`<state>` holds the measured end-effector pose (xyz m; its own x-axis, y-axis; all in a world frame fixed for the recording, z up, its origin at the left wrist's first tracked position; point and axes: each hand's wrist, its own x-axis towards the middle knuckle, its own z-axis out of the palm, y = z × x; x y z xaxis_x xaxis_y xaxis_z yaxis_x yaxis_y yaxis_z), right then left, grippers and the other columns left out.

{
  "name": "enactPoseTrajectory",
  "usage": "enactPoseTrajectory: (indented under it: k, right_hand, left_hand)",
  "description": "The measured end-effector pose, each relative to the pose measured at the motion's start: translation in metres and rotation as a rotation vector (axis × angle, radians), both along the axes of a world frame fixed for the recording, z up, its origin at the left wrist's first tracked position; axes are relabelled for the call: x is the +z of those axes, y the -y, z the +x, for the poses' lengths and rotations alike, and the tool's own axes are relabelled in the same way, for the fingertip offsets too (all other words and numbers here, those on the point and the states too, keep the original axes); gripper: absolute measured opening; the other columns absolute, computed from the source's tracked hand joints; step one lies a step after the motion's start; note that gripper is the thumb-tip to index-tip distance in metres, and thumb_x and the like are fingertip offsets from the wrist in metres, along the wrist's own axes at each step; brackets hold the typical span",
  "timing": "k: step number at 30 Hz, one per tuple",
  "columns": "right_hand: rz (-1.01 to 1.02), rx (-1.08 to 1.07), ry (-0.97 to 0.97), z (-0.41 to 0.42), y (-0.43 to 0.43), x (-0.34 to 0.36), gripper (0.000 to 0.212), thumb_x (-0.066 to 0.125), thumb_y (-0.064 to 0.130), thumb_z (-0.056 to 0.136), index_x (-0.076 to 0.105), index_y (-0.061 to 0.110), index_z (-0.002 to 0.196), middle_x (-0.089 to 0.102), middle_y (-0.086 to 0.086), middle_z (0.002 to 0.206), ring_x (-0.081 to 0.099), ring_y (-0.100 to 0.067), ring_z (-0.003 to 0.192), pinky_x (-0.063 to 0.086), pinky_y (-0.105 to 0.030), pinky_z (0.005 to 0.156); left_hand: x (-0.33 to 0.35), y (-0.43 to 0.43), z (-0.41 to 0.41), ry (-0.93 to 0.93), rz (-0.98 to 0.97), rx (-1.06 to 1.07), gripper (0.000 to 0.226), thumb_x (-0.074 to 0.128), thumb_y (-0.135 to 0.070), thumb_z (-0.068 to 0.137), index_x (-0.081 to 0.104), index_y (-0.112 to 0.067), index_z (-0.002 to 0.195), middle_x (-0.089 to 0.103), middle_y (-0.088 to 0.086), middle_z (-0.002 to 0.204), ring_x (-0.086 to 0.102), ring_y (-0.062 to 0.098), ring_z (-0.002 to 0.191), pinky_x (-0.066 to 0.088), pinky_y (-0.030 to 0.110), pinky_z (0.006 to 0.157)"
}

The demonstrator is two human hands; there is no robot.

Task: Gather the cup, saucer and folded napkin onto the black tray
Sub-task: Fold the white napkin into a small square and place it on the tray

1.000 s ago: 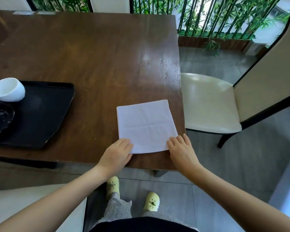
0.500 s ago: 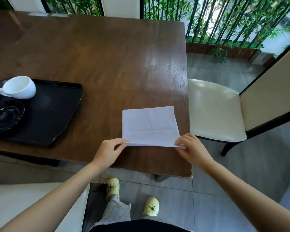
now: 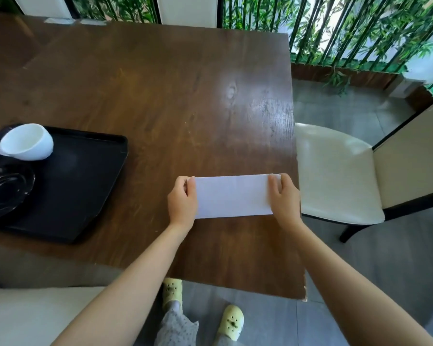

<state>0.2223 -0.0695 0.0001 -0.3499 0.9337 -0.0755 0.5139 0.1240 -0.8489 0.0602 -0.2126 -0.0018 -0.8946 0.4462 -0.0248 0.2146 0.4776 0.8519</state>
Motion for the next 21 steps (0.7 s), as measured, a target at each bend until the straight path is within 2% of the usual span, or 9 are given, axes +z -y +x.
enactPoseTrajectory:
  k: [3, 6, 9, 14, 17, 19, 21]
  right_hand:
    - [0.097, -0.071, 0.105, -0.017, -0.006, -0.01, 0.029, 0.039, 0.033, 0.097, 0.052, 0.006, 0.096, 0.057, -0.004, 0.078, 0.053, -0.024, 0.07, 0.043, -0.037, 0.063]
    - [0.208, -0.114, 0.245, -0.027, -0.011, -0.021, 0.027, 0.039, 0.033, 0.098, 0.051, 0.009, 0.094, 0.052, 0.002, 0.073, 0.046, -0.022, 0.064, 0.036, -0.032, 0.061]
    - [0.289, -0.144, 0.324, -0.031, -0.012, -0.032, 0.024, 0.041, 0.031, 0.097, 0.051, 0.01, 0.09, 0.051, 0.004, 0.069, 0.044, -0.02, 0.059, 0.032, -0.029, 0.06]
    - [0.348, -0.189, 0.357, -0.034, -0.009, -0.04, 0.022, 0.043, 0.029, 0.096, 0.051, 0.011, 0.087, 0.056, 0.001, 0.069, 0.043, -0.02, 0.057, 0.027, -0.028, 0.055]
    - [0.385, -0.183, 0.38, -0.034, -0.011, -0.039, 0.023, 0.045, 0.027, 0.096, 0.054, 0.007, 0.088, 0.063, -0.007, 0.076, 0.053, -0.027, 0.062, 0.033, -0.03, 0.055]
    - [0.432, -0.151, 0.369, -0.034, -0.013, -0.037, 0.024, 0.048, 0.023, 0.095, 0.056, 0.003, 0.085, 0.063, -0.013, 0.077, 0.056, -0.033, 0.069, 0.039, -0.038, 0.059]
    - [0.475, -0.135, 0.376, -0.035, -0.013, -0.035, 0.023, 0.05, 0.021, 0.095, 0.056, 0.001, 0.083, 0.062, -0.015, 0.076, 0.055, -0.035, 0.07, 0.039, -0.041, 0.064]
  left_hand:
    - [-0.011, -0.017, -0.004, -0.079, -0.113, 0.051, 0.024, 0.036, -0.031, 0.097, 0.046, -0.014, 0.084, 0.055, -0.001, 0.071, 0.055, 0.028, 0.072, 0.038, 0.033, 0.06]
    - [-0.023, -0.025, -0.007, -0.182, -0.23, 0.057, 0.025, 0.033, -0.029, 0.098, 0.048, -0.011, 0.089, 0.062, 0.008, 0.076, 0.058, 0.034, 0.073, 0.033, 0.033, 0.059]
    - [-0.029, -0.028, -0.007, -0.281, -0.3, 0.051, 0.027, 0.031, -0.028, 0.099, 0.05, -0.009, 0.094, 0.066, 0.01, 0.081, 0.061, 0.035, 0.074, 0.034, 0.032, 0.059]
    - [-0.03, -0.03, -0.002, -0.352, -0.318, 0.072, 0.027, 0.035, -0.023, 0.099, 0.054, -0.005, 0.094, 0.064, 0.013, 0.089, 0.061, 0.037, 0.073, 0.034, 0.034, 0.057]
    - [-0.03, -0.03, -0.001, -0.397, -0.3, 0.083, 0.023, 0.04, -0.018, 0.097, 0.057, -0.004, 0.091, 0.063, 0.013, 0.086, 0.059, 0.034, 0.078, 0.036, 0.035, 0.055]
    - [-0.032, -0.029, -0.003, -0.439, -0.337, 0.083, 0.021, 0.041, -0.016, 0.096, 0.058, -0.004, 0.089, 0.063, 0.012, 0.083, 0.057, 0.033, 0.08, 0.04, 0.039, 0.06]
    - [-0.035, -0.028, -0.005, -0.46, -0.403, 0.084, 0.021, 0.042, -0.016, 0.095, 0.059, -0.006, 0.088, 0.063, 0.01, 0.082, 0.055, 0.032, 0.08, 0.04, 0.042, 0.069]
